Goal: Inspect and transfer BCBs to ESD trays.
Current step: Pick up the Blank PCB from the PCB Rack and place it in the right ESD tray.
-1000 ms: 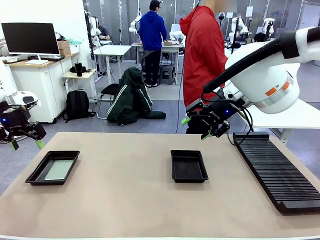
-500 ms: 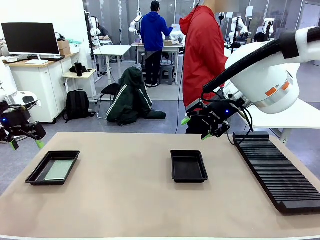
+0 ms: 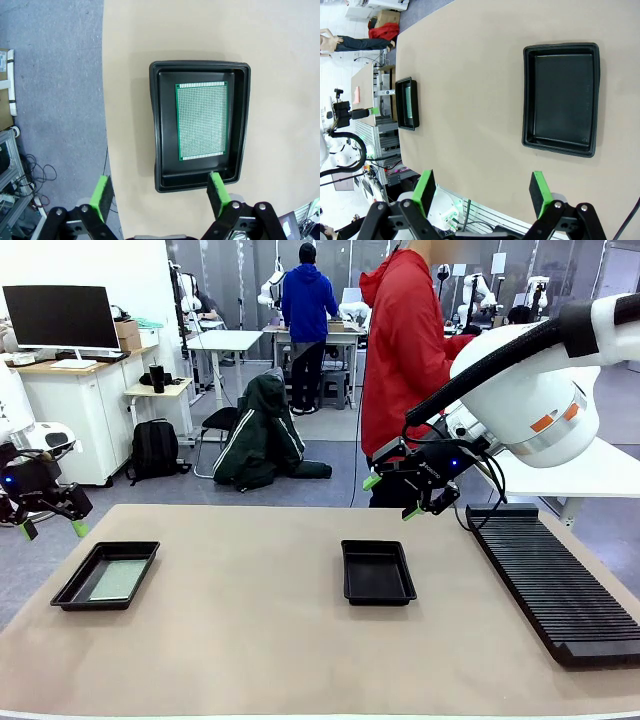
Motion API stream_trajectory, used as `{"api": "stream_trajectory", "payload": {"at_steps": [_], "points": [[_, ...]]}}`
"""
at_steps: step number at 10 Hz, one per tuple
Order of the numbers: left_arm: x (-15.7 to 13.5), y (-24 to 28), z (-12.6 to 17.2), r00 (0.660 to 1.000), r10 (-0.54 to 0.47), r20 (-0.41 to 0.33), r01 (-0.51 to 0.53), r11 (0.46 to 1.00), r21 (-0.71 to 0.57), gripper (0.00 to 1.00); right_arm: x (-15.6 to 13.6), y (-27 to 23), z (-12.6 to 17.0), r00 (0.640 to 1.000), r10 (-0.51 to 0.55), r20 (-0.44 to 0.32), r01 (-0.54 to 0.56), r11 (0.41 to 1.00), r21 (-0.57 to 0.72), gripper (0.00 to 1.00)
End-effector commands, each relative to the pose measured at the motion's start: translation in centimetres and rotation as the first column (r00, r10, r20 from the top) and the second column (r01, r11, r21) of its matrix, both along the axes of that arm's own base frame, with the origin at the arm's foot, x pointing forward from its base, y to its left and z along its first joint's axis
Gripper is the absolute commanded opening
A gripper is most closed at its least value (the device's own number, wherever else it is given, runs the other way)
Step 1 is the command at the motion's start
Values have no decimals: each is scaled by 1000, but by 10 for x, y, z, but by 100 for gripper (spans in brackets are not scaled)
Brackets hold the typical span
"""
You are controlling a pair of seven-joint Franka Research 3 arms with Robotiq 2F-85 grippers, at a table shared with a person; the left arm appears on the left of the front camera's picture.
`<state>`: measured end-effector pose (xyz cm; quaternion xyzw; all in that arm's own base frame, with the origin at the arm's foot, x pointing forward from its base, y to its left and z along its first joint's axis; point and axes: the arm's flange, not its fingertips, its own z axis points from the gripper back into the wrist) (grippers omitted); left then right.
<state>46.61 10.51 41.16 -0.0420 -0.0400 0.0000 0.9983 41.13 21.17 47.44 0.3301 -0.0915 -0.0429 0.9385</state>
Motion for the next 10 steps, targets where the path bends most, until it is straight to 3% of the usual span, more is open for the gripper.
{"api": "stream_trajectory", "payload": {"at_steps": [1, 10], "points": [[0, 1, -2, 1000, -1, 11, 1, 1000, -1, 100, 0, 2, -1, 1000, -19, -1, 19, 1000, 0, 100], [0, 1, -2, 1000, -1, 11, 1, 1000, -1, 100, 0, 2, -1, 1000, -19, -1, 19, 1000, 0, 100]]}}
